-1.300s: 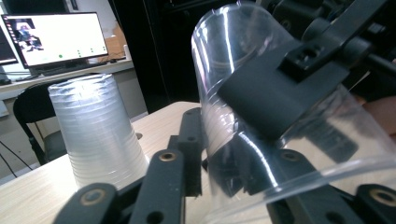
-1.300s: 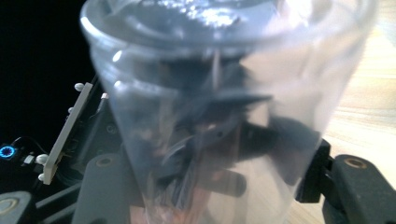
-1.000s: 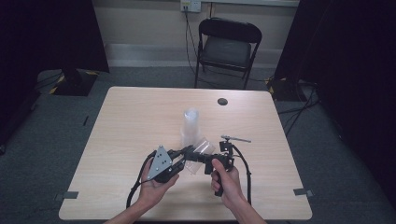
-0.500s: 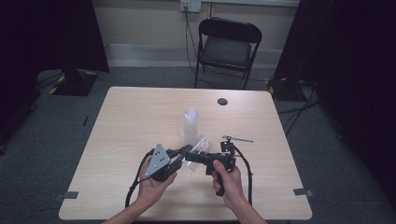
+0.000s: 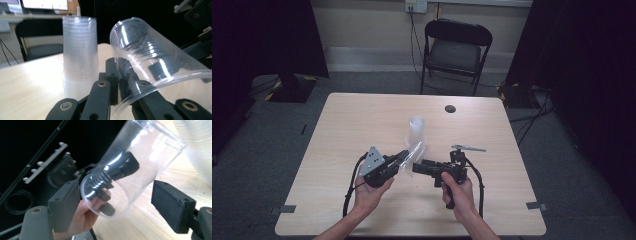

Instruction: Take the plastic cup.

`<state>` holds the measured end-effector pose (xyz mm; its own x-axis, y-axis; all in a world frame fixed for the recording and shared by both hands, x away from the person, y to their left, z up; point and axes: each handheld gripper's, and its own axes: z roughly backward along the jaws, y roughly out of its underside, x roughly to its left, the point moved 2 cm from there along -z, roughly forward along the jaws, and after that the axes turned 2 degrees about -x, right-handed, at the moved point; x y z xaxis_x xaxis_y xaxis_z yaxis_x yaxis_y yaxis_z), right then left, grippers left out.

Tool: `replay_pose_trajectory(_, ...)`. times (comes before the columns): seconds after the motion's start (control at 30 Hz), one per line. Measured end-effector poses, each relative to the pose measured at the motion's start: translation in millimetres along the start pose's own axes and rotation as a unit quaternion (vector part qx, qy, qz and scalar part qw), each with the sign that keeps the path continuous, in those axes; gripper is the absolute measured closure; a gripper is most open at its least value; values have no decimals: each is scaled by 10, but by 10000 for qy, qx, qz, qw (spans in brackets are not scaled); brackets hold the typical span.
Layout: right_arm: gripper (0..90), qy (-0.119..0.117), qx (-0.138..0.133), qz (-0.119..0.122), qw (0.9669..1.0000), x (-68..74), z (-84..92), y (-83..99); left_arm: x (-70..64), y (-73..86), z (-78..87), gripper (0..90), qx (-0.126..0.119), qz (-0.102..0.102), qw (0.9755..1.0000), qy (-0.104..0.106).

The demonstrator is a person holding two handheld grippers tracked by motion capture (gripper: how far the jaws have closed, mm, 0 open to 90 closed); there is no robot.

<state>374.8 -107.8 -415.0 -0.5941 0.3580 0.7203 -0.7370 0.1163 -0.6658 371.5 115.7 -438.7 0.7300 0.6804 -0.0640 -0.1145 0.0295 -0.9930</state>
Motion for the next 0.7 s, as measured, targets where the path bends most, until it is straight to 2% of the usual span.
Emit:
replay_pose_trajectory(0.13, 236, 253, 17, 326, 9991, -18, 22, -7, 7, -1, 9, 874, 172, 156, 9996, 129)
replay_pose_trajectory(0.17, 238, 340, 31, 427, 9985, -23, 24, -8, 14, -2, 14, 874, 321, 195, 9992, 140)
replay_pose_trajectory(0.2, 238, 340, 31, 427, 9985, -23, 24, -8, 14, -2, 14, 874, 321, 195, 9992, 140)
replay_pose_trajectory(0.27, 247, 542, 43, 696, 9961, -42, 40, -9, 21, -1, 18, 874, 455, 268, 9985, 125)
replay_pose_trajectory(0.3, 249, 676, 46, 861, 9940, -69, 56, -7, 26, -12, 24, 877, 584, 214, 9980, 101)
replay_pose_trajectory(0.33, 249, 676, 46, 861, 9940, -69, 56, -7, 26, -12, 24, 877, 584, 214, 9980, 101)
replay_pose_trajectory(0.4, 252, 827, 68, 1098, 9905, -77, 75, 0, 26, -21, 32, 880, 663, 197, 9976, 103)
replay_pose_trajectory(0.43, 252, 827, 68, 1098, 9905, -77, 75, 0, 25, -23, 33, 880, 710, 213, 9972, 142)
replay_pose_trajectory(0.47, 281, 977, 86, 1295, 9867, -69, 88, 4, 14, -31, 40, 879, 755, 216, 9968, 180)
replay_pose_trajectory(0.5, 281, 977, 86, 1295, 9867, -69, 88, 4, 14, -31, 40, 879, 755, 216, 9968, 180)
replay_pose_trajectory(0.63, 289, 1112, 127, 1620, 9804, -41, 105, 6, -12, -64, 47, 880, 948, 181, 9951, 218)
replay_pose_trajectory(0.7, 288, 1235, 227, 1865, 9744, -6, 120, 12, -13, -67, 44, 890, 1104, 282, 9929, 326)
